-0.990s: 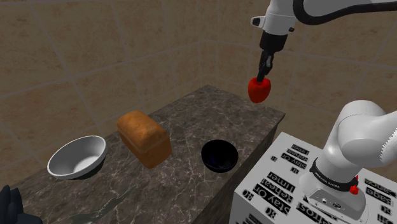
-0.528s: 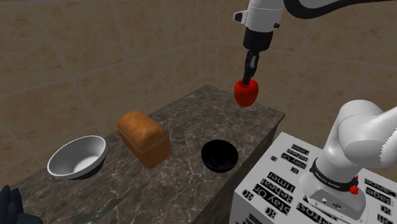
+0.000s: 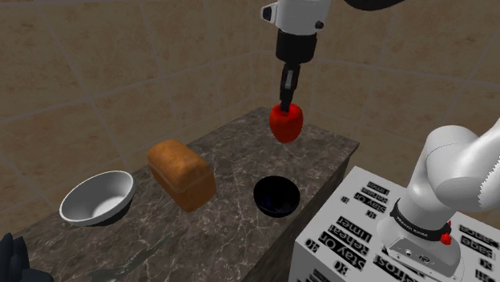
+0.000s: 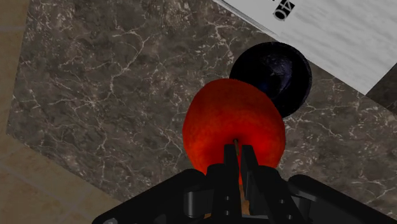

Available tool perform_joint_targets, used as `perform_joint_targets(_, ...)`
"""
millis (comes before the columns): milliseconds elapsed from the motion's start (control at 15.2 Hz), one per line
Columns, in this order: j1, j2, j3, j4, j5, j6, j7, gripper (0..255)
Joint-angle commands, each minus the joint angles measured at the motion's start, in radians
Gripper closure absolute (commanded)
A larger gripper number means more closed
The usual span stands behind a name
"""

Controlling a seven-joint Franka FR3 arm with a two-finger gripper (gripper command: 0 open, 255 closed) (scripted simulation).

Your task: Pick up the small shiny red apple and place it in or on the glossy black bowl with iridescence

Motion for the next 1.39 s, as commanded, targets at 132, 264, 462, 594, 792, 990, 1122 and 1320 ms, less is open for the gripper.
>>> perform_joint_targets(132,0.003,0.104,0.082,0.122,0.0,-0.019,0.094,255)
perform_joint_targets(264,0.005,0.098,0.083,0.09,0.003,0.007,0.094,255)
perform_joint_targets(462,0.008,0.091,0.086,0.044,0.006,0.046,0.096,255)
perform_joint_targets(594,0.01,0.087,0.088,0.014,0.008,0.072,0.097,255)
perform_joint_targets(792,0.012,0.083,0.091,-0.029,0.011,0.112,0.099,255)
perform_joint_targets(990,0.014,0.081,0.095,-0.07,0.014,0.151,0.101,255)
perform_joint_targets(1122,0.016,0.081,0.098,-0.097,0.015,0.178,0.103,255)
perform_joint_targets(1320,0.017,0.083,0.103,-0.136,0.017,0.218,0.106,255)
